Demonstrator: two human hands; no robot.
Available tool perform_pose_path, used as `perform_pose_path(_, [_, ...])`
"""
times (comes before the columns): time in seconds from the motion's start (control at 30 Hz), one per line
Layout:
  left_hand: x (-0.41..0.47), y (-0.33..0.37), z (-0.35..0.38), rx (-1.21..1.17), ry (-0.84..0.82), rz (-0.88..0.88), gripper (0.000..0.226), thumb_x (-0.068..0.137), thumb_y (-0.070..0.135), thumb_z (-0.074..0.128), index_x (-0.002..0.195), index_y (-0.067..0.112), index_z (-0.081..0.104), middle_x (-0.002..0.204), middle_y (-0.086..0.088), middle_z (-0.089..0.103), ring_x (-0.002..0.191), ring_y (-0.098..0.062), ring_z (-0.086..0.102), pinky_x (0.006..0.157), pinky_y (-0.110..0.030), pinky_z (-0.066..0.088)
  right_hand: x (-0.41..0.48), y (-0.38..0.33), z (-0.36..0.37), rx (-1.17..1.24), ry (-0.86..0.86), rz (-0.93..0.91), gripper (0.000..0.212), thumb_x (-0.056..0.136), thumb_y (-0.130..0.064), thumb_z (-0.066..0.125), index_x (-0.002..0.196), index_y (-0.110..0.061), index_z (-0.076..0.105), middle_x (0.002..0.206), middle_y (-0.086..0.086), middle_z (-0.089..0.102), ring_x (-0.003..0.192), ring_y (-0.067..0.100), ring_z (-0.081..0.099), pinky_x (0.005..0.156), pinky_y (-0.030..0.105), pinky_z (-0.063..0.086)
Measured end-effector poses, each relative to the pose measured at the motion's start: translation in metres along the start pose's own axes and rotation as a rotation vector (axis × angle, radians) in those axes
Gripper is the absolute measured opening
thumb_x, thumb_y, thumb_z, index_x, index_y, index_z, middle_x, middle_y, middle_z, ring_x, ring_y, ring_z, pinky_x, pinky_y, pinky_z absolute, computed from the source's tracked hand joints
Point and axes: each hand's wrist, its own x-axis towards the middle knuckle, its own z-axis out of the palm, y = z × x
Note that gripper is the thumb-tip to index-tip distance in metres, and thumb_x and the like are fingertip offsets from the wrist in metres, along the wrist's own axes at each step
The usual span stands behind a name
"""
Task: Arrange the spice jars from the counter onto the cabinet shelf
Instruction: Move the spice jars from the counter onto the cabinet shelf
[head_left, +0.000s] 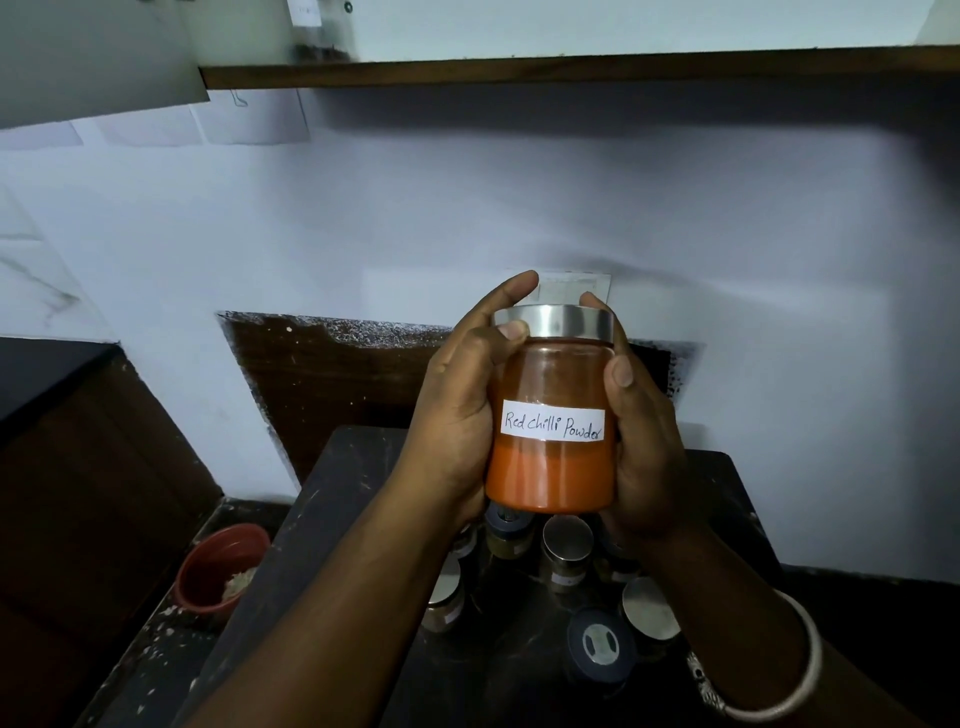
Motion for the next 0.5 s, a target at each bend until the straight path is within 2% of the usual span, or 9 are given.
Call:
perform_pose_path(0.13, [0.017,0.022,0.002,0.049,-0.017,0.086,0.055,0.077,0.041,0.065,0.13,0.025,0.07,0.128,-0.021,0.068,0.107,-0.036,0.07,0.086,-0.048,0.058,0.02,-0.021,0.002,-0.035,-0.072,-0.048,0.079,0.084,-0.065,0.068,0.151,-0.03,0.043,0.143,0.007,0.06,0.129,0.031,0.061,0.1,0.052,0.054])
perform_pose_path(0.2, [0.037,0.042,0.004,0.072,-0.017,0.153,0.057,0.075,0.038,0.066,0.13,0.023,0.07,0.129,-0.029,0.064,0.11,-0.043,0.067,0.092,-0.054,0.055,0.042,-0.045,0.004,-0.164,-0.12,-0.11,0.074,0.079,-0.064,0.073,0.144,-0.037,0.048,0.136,-0.002,0.065,0.122,0.02,0.066,0.089,0.035,0.059])
perform_pose_path(0.27, [0.065,0.068,0.008,0.099,-0.039,0.238,0.057,0.075,0.036,0.065,0.13,0.022,0.07,0.127,-0.032,0.065,0.115,-0.05,0.065,0.097,-0.059,0.052,0.072,-0.076,0.01,-0.332,-0.111,-0.192,0.068,0.072,-0.06,0.079,0.134,-0.049,0.052,0.126,-0.014,0.067,0.113,0.01,0.069,0.079,0.026,0.06])
perform_pose_path(0.33, [0.1,0.098,0.013,0.152,-0.071,0.337,0.056,0.077,0.036,0.063,0.13,0.021,0.069,0.128,-0.029,0.067,0.119,-0.054,0.062,0.1,-0.06,0.051,0.11,-0.104,0.015,-0.446,-0.09,-0.268,0.067,0.068,-0.055,0.079,0.129,-0.045,0.055,0.121,-0.014,0.067,0.107,0.008,0.069,0.079,0.029,0.062])
perform_pose_path(0.4, [0.139,0.132,0.014,0.22,-0.088,0.432,0.052,0.08,0.039,0.063,0.129,0.023,0.069,0.131,-0.026,0.067,0.121,-0.05,0.063,0.099,-0.057,0.053,0.155,-0.13,0.025,-0.524,-0.083,-0.312,0.064,0.068,-0.052,0.078,0.126,-0.037,0.057,0.117,-0.012,0.067,0.103,0.008,0.069,0.081,0.035,0.064])
perform_pose_path(0.47, [0.182,0.162,0.009,0.324,-0.04,0.499,0.04,0.087,0.049,0.06,0.121,0.029,0.071,0.127,-0.017,0.071,0.119,-0.036,0.068,0.095,-0.051,0.057,0.206,-0.147,0.035,-0.579,-0.048,-0.318,0.058,0.07,-0.049,0.078,0.122,-0.033,0.056,0.111,-0.01,0.066,0.102,0.012,0.068,0.081,0.046,0.064])
perform_pose_path(0.5, [0.204,0.172,0.003,0.4,0.024,0.509,0.037,0.094,0.054,0.054,0.117,0.031,0.072,0.119,-0.013,0.076,0.113,-0.028,0.072,0.09,-0.046,0.058,0.231,-0.152,0.039,-0.608,-0.028,-0.318,0.056,0.072,-0.045,0.079,0.12,-0.031,0.056,0.109,-0.008,0.065,0.103,0.015,0.067,0.08,0.049,0.064])
